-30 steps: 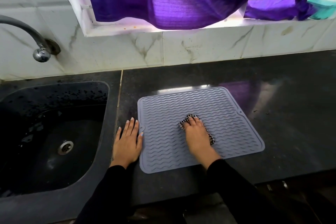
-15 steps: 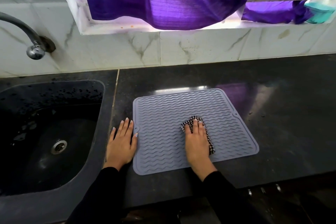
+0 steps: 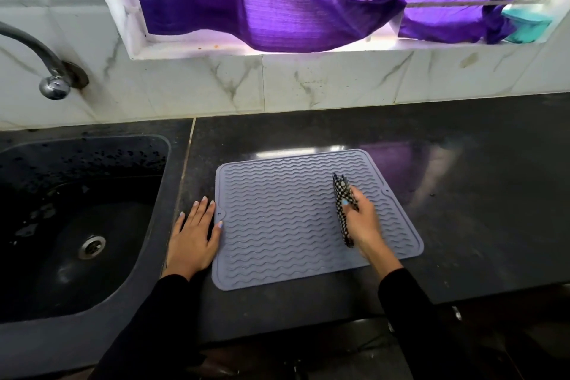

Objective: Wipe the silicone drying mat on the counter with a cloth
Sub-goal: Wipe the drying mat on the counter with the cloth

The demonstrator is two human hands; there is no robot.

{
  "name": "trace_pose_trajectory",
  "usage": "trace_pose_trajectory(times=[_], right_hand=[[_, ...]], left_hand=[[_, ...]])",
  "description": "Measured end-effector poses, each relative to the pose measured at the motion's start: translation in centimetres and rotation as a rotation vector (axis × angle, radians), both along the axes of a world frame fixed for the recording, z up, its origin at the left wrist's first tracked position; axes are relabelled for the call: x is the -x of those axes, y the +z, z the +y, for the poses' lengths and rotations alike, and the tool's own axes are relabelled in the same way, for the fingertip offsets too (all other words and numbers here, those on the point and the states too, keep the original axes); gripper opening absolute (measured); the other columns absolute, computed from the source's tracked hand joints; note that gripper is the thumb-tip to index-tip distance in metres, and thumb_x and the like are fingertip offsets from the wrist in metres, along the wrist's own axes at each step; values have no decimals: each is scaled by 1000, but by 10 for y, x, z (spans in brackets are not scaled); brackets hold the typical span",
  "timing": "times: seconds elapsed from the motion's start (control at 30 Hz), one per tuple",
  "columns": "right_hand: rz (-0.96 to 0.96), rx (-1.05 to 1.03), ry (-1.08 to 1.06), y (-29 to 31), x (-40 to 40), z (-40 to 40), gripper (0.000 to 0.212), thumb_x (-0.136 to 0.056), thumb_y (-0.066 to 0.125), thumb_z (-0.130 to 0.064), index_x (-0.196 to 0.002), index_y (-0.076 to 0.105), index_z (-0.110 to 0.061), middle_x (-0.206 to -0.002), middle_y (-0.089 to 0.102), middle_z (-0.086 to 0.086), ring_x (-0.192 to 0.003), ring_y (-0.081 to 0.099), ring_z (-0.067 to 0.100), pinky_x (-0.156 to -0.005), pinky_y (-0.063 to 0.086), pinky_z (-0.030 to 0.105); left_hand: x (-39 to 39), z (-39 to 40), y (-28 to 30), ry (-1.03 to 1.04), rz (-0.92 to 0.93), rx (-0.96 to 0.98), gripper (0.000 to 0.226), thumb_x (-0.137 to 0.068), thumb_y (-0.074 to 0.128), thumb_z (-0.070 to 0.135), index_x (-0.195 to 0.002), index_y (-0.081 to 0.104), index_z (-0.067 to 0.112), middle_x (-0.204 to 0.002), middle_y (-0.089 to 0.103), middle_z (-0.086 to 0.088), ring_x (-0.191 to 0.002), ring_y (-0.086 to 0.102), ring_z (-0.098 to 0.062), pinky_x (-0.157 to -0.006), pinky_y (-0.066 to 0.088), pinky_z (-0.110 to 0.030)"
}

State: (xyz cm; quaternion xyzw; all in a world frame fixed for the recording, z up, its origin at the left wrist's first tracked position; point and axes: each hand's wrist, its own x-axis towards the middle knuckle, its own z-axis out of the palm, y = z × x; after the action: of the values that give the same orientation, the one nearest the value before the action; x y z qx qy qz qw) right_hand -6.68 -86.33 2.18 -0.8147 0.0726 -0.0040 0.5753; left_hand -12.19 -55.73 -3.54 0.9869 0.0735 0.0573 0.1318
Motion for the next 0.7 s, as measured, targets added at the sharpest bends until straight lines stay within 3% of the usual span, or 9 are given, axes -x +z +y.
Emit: trace_pose_trajectory(times=[0.07, 0.2, 0.27, 0.33, 0.43, 0.53, 0.63, 0.7], right_hand=[[-115, 164, 26, 2, 10, 5, 51, -88, 45, 9, -137, 45, -8, -139, 49, 5, -132, 41, 20, -108, 27, 23], [-217, 398, 301, -20, 34, 33, 68, -79, 43, 18, -139, 42, -15, -151, 31, 5, -142, 23, 17, -113, 9, 17], [-239, 522, 378, -28, 34, 38, 69, -80, 44, 14, -140, 41, -20, -154, 25, 1, -144, 17, 15, -112, 7, 17], [-211, 517, 395, -26, 30, 33, 68, -81, 45, 12, -139, 42, -24, -153, 26, -3, -143, 20, 12, -111, 9, 17], [-183, 380, 428, -25, 24, 23, 67, -80, 46, 13, -135, 47, -25, -148, 35, -6, -139, 29, 10, -112, 19, 18], [-95, 107, 315, -19, 17, 16, 54, -87, 45, 11, -133, 50, -16, -133, 51, -4, -127, 45, 15, -97, 33, 4], [282, -463, 131, 2, 2, -1, 44, -94, 38, 5, -135, 46, -10, -123, 58, 10, -97, 59, 17, -73, 47, 18], [389, -620, 61, 11, -7, -15, 41, -96, 36, 3, -135, 44, -8, -121, 58, 13, -90, 60, 20, -73, 51, 28]], left_hand=[[-1, 1, -1, 2, -15, 13, 82, -80, 3, 63, -147, 24, 20, -155, 18, 3, -144, 10, -11, -117, 4, -36], [-1, 2, -3, -6, -7, -2, 81, -80, 4, 63, -147, 23, 21, -156, 17, 3, -144, 10, -10, -116, 4, -35], [-2, 2, -3, -6, -11, -10, 80, -81, 4, 62, -147, 23, 21, -156, 17, 3, -144, 10, -11, -116, 5, -36], [-2, 1, -3, -10, -12, -23, 79, -82, 4, 61, -147, 22, 20, -156, 18, 1, -144, 11, -13, -116, 6, -38], [-2, 2, -4, -9, -11, -29, 78, -83, 5, 60, -147, 22, 19, -155, 18, 1, -144, 11, -13, -116, 7, -39], [-2, 2, -4, -10, -7, -31, 78, -83, 5, 60, -147, 22, 19, -156, 18, 1, -144, 11, -13, -116, 7, -38], [-1, 2, -2, -9, -7, -35, 78, -82, 5, 60, -147, 22, 20, -156, 18, 2, -144, 12, -13, -116, 7, -38], [-1, 2, -2, -8, -10, -30, 78, -82, 5, 61, -147, 24, 21, -155, 19, 2, -144, 13, -13, -116, 7, -37]])
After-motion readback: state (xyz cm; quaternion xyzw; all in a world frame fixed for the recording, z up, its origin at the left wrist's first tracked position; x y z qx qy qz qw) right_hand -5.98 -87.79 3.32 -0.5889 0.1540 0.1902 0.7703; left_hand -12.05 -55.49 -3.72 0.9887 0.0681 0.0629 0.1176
